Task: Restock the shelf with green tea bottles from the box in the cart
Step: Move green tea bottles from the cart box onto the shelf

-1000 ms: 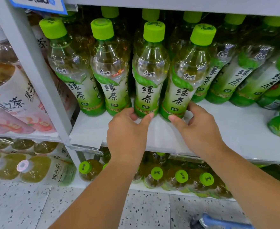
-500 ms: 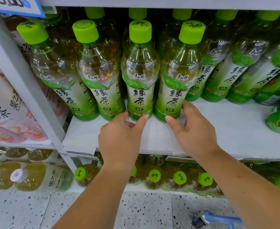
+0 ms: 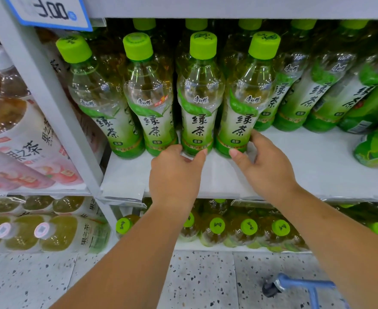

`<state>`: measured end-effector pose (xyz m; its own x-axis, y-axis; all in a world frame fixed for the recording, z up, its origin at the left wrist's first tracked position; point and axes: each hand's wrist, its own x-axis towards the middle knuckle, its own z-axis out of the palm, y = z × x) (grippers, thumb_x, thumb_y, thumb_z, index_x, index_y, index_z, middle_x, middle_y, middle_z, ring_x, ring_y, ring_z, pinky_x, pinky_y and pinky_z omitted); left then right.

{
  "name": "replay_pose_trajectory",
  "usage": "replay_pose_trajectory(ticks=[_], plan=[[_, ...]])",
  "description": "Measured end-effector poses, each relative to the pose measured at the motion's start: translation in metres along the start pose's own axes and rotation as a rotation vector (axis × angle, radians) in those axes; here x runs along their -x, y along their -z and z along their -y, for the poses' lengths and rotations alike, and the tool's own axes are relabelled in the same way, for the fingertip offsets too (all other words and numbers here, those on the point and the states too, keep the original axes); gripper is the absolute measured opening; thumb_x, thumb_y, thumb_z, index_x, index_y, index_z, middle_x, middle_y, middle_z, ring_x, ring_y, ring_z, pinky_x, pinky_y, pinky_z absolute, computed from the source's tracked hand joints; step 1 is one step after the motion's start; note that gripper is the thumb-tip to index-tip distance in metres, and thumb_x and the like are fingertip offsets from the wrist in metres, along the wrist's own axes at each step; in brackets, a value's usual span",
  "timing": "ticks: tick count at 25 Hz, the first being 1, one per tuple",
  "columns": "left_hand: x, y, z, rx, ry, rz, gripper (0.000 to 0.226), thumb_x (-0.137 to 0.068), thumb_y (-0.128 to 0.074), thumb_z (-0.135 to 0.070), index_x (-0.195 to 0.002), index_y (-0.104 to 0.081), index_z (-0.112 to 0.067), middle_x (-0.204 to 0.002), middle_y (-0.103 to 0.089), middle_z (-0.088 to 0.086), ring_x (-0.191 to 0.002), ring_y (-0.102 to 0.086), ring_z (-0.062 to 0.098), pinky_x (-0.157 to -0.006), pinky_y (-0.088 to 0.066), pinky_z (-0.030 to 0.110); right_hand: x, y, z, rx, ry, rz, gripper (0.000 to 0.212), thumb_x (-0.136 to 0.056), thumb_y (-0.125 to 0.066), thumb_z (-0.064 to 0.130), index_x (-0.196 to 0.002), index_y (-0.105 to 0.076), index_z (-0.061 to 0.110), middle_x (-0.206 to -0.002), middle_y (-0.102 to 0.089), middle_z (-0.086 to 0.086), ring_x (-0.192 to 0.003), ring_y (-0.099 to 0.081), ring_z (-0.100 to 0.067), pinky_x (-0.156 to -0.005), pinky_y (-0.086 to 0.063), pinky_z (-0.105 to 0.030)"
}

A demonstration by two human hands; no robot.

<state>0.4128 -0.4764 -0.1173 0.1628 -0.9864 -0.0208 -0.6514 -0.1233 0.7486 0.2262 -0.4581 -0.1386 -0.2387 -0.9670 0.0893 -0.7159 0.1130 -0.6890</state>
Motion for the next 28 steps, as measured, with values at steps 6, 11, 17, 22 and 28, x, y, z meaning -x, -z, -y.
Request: replay_pose_trajectory(ticks=[6, 11, 17, 22, 28], plan=[[-0.003, 0.018, -0.004, -0.027, -0.003, 0.198, 0.034, -0.089, -0.065, -0.044, -0.096, -0.061, -0.011, -0.086, -0.065, -0.003, -0.077, -0.059, 0.016, -0.058, -0.037, 0.026, 0.004, 0.008, 0.007, -0.217, -0.206, -0.005, 0.042, -0.087, -0.072, 0.043, -0.126, -0.062, 0.033, -0.122, -0.065, 0.017, -0.093, -0.057, -0.008, -0.086, -0.046, -0.027], [0.009, 0.041, -0.001, -0.06, -0.049, 0.423, 0.069, -0.09, -0.061, -0.052, -0.147, -0.046, -0.017, -0.139, -0.056, 0.003, -0.124, -0.055, 0.024, -0.096, -0.045, 0.033, 0.03, 0.015, 0.025, -0.291, -0.361, 0.038, 0.039, -0.092, -0.063, 0.045, -0.127, -0.061, 0.027, -0.11, -0.066, 0.012, -0.102, -0.062, -0.015, -0.083, -0.045, -0.028], [0.042, 0.082, 0.015, -0.016, 0.001, 0.61, 0.069, -0.091, -0.058, -0.059, -0.149, -0.042, -0.024, -0.139, -0.054, -0.003, -0.113, -0.059, 0.017, -0.09, -0.053, 0.037, 0.078, 0.031, 0.055, -0.368, -0.386, 0.215, 0.045, -0.094, -0.058, 0.05, -0.136, -0.055, 0.036, -0.112, -0.061, 0.019, -0.097, -0.057, 0.004, -0.078, -0.042, -0.02], [0.082, 0.122, 0.024, 0.038, 0.086, 0.714, 0.066, -0.095, -0.054, -0.059, -0.148, -0.045, -0.022, -0.14, -0.054, -0.004, -0.114, -0.056, 0.015, -0.094, -0.047, 0.034, 0.134, 0.044, 0.084, -0.383, -0.497, 0.266, 0.052, -0.092, -0.056, 0.057, -0.139, -0.054, 0.034, -0.12, -0.056, 0.017, -0.11, -0.054, -0.009, -0.083, -0.041, -0.029], [0.128, 0.182, -0.001, 0.034, 0.062, 0.752, 0.066, -0.095, -0.051, -0.062, -0.149, -0.044, -0.024, -0.147, -0.052, -0.005, -0.125, -0.054, 0.015, -0.106, -0.044, 0.039, 0.216, 0.079, 0.127, -0.385, -0.563, 0.217, 0.051, -0.096, -0.053, 0.054, -0.141, -0.052, 0.029, -0.116, -0.052, 0.019, -0.111, -0.054, -0.008, -0.084, -0.037, -0.026]])
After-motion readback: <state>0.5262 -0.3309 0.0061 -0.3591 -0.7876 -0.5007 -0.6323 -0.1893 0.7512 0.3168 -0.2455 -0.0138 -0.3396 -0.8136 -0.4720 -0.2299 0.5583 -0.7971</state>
